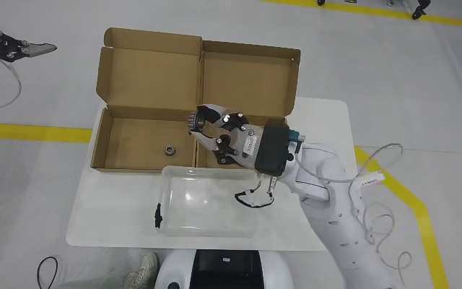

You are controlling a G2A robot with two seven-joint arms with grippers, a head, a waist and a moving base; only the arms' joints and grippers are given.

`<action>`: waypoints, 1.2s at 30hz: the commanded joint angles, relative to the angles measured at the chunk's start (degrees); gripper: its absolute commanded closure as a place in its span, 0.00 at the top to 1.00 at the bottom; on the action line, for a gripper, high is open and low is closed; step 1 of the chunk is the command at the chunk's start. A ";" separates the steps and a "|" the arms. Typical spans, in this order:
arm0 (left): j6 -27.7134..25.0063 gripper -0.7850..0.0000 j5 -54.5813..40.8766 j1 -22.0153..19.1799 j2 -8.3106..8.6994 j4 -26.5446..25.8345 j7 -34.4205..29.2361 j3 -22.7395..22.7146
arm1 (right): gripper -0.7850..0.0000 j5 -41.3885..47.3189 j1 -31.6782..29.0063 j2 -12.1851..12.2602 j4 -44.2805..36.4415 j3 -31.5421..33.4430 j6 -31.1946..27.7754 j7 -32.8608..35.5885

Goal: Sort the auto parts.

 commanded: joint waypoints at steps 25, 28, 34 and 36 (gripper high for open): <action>0.00 1.00 0.00 0.00 0.00 0.00 0.00 0.00 | 0.00 -3.33 3.60 0.12 -1.55 -5.06 2.49 6.00; 0.00 1.00 0.00 0.00 0.00 0.00 0.00 0.00 | 0.00 -4.23 3.05 0.18 1.37 -6.37 2.20 7.03; 0.00 1.00 0.00 0.00 0.00 0.00 0.00 0.00 | 0.00 -6.53 3.55 -0.12 7.47 -10.26 3.65 11.38; 0.00 1.00 0.00 0.00 0.00 0.00 0.00 0.00 | 0.00 -7.16 4.26 -0.40 9.88 -12.15 4.26 13.76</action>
